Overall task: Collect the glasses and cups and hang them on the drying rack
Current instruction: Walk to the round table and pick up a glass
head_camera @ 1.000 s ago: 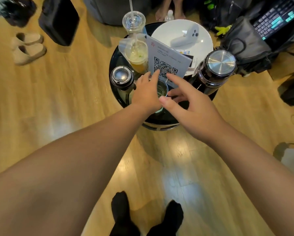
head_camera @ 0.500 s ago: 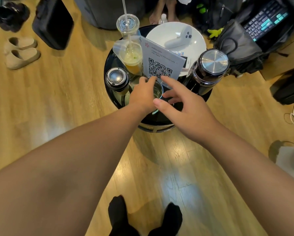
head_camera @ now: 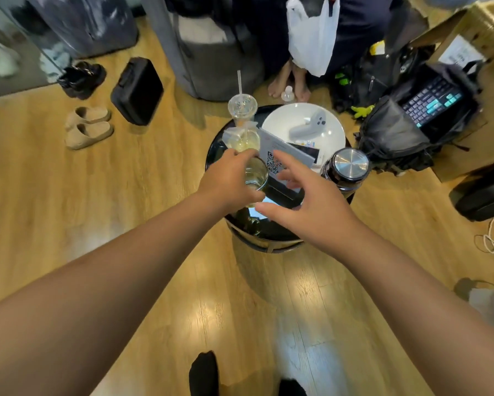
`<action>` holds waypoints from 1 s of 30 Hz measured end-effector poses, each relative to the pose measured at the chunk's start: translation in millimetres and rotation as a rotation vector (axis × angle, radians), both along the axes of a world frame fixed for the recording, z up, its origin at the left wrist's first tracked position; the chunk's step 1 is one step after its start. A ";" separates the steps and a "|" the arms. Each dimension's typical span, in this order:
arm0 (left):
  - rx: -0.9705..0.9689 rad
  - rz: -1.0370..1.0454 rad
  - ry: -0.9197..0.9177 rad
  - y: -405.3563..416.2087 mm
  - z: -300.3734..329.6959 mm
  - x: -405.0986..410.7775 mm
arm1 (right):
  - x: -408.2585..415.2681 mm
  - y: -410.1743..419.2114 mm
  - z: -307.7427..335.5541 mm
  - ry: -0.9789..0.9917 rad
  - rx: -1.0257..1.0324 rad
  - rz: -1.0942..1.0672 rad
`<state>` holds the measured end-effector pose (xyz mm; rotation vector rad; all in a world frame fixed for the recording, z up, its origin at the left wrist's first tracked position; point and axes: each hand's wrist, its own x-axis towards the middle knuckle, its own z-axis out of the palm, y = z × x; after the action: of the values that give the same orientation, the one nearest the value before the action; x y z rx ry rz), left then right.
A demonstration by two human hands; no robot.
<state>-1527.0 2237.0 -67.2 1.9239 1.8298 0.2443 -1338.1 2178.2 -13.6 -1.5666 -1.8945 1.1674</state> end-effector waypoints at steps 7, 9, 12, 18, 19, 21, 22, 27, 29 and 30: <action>0.109 0.034 0.082 -34.2 203.3 -24.7 | -31.2 4.7 138.9 0.069 0.110 0.146; 0.142 0.070 0.108 -50.6 263.7 -31.3 | -45.1 -1.2 182.0 0.095 0.145 0.194; 0.199 0.128 0.143 -78.5 349.2 -46.0 | -67.6 -15.9 245.8 0.123 0.215 0.255; 0.275 0.234 0.197 -150.6 505.6 -78.9 | -117.7 -55.9 362.1 0.328 0.238 0.286; 0.290 0.249 0.207 -164.6 530.1 -84.0 | -127.5 -64.1 379.2 0.358 0.233 0.306; 0.316 0.280 0.233 -196.3 575.9 -95.4 | -150.3 -83.7 411.1 0.391 0.239 0.361; 0.324 0.294 0.247 -209.8 594.5 -99.4 | -160.2 -92.0 423.1 0.407 0.246 0.375; 0.381 0.451 0.315 -306.2 666.4 -143.6 | -229.4 -162.7 487.9 0.539 0.236 0.497; 0.398 0.519 0.351 -350.9 685.7 -163.0 | -259.6 -196.9 509.9 0.564 0.242 0.582; 0.400 0.556 0.359 -374.2 693.6 -172.8 | -274.6 -215.3 519.2 0.576 0.242 0.625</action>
<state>-1699.8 1862.8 626.4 1.7323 2.7168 0.5013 -1612.7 1962.8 505.7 -0.4251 -2.0443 1.3669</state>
